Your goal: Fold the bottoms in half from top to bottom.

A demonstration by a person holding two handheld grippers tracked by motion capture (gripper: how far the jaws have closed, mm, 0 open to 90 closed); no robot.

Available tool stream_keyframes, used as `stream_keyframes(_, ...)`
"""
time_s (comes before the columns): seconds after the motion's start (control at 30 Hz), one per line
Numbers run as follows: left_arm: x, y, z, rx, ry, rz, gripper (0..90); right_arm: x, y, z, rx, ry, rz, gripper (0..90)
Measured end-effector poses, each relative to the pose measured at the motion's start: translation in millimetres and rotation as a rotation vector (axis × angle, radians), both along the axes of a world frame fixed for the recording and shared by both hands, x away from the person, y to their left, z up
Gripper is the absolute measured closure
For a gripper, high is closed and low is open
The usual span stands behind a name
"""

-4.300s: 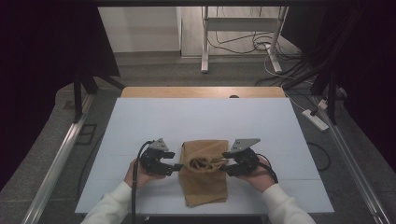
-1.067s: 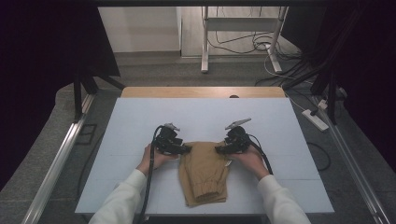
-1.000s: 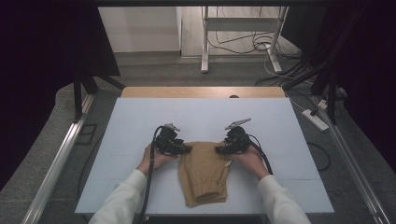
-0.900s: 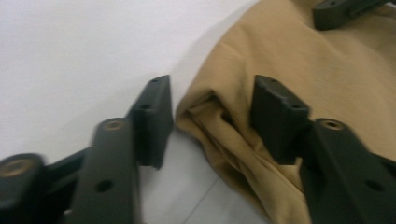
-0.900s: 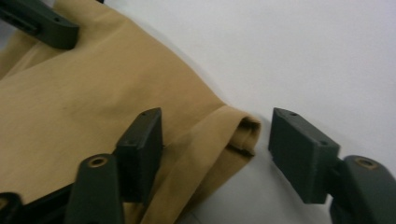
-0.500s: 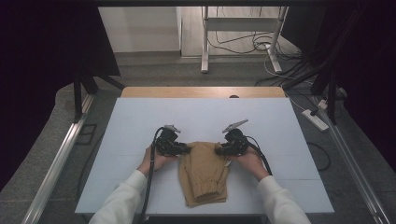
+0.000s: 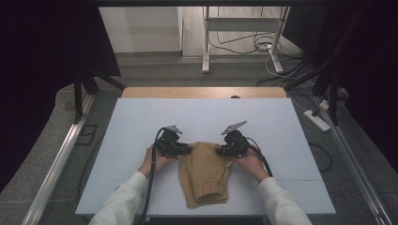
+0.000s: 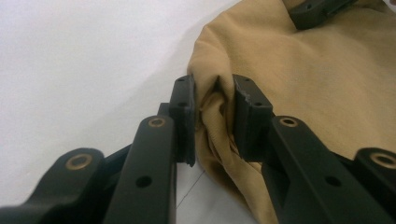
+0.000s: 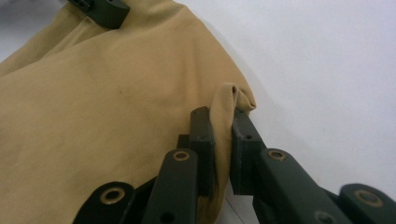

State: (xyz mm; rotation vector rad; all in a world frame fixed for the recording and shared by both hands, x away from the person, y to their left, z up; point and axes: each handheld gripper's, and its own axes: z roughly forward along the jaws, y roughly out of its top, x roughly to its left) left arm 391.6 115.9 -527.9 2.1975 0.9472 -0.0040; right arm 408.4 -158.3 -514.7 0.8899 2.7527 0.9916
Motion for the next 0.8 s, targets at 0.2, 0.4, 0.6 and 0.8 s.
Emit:
stream_keyframes(0.2, -0.1, 0.5, 2.6, -0.003, -0.014, -0.001, 71.4, -0.6, -0.6, 3.2, 0.002, -0.016, -0.001, 82.0)
stream_keyframes(0.4, 0.7, 1.7, 6.0, -0.011, -0.032, 0.006, 71.4, -0.8, -1.3, 6.8, 0.02, -0.041, -0.009, 82.2)
stream_keyframes(0.6, 1.7, 3.8, 10.4, -0.021, -0.052, 0.015, 71.4, 0.2, -2.3, 11.5, 0.039, -0.063, -0.019, 82.2)
stream_keyframes(0.8, 4.7, 5.6, 13.5, -0.034, -0.066, 0.021, 71.4, 1.9, -2.1, 15.6, 0.052, -0.085, -0.027, 82.3)
